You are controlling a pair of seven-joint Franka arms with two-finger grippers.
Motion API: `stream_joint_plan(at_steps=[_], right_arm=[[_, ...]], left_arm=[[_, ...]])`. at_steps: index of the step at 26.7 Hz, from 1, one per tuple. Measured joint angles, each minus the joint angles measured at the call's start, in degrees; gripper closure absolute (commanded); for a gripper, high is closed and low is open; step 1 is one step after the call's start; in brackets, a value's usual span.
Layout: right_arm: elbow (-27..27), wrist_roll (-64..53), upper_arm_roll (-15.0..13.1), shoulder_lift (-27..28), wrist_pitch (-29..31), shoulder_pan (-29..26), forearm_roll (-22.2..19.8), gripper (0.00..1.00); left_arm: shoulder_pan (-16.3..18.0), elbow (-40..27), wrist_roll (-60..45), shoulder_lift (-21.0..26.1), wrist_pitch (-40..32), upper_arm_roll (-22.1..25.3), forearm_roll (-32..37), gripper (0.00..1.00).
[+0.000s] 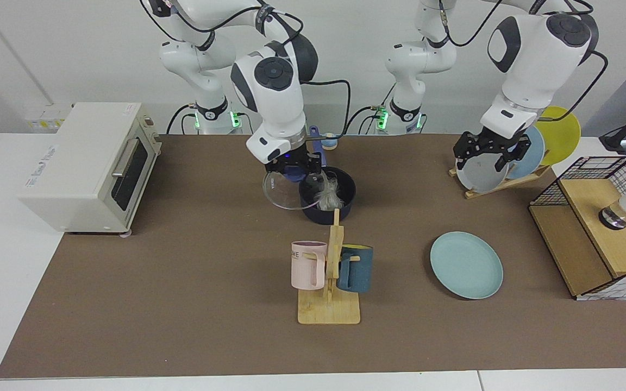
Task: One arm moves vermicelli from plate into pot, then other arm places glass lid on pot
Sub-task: 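Release the vermicelli into the pot while the right gripper lifts the lid, then retract the left gripper while the right gripper carries the lid over the pot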
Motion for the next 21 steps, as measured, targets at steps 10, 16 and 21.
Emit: stream_joint_plan(at_steps=[10,16,21], right_arm=[[-0.6,10.0,3.8,4.4,4.8,2.0,-1.0,1.00],[-0.7,12.1,3.9,6.4,5.7,3.2,-1.8,1.00],[-1.0,13.4,3.9,7.1,6.5,3.6,-2.0,1.00]], left_arm=[[-0.1,0.0,0.1,0.0,-3.4,1.3,0.0,0.00],[0.0,0.0,0.1,0.0,-4.1,1.6,0.0,0.00],[0.0,0.0,0.1,0.0,-3.5,1.7,0.0,0.00]])
